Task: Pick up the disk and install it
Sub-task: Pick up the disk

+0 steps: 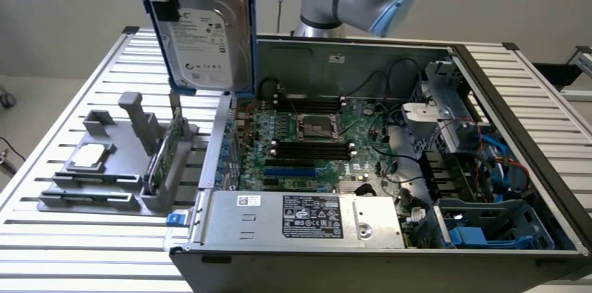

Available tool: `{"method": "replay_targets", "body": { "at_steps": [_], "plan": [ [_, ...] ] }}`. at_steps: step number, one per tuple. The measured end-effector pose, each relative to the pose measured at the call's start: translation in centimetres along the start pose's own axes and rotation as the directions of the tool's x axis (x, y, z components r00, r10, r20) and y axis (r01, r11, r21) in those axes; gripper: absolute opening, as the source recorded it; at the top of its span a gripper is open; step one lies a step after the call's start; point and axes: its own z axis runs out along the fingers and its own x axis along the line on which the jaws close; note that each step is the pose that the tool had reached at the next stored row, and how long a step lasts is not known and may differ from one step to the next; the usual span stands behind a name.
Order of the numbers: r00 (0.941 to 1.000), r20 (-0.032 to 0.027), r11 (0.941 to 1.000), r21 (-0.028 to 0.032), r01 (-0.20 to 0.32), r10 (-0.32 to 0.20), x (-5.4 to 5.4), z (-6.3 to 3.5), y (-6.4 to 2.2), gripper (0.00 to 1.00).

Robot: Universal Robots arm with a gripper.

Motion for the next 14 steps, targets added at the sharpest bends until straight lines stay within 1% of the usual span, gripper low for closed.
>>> {"method": "replay_targets", "body": {
  "at_steps": [8, 14],
  "plan": [
    [1.0000, 0.0001, 1.0000, 0.0000, 0.000, 0.000, 2.6, -0.18, -2.09, 0.33],
    [1.0000, 0.0000, 1.0000, 0.0000, 0.000, 0.000, 4.3, -0.31, -4.07, 0.33]
  ]
}}
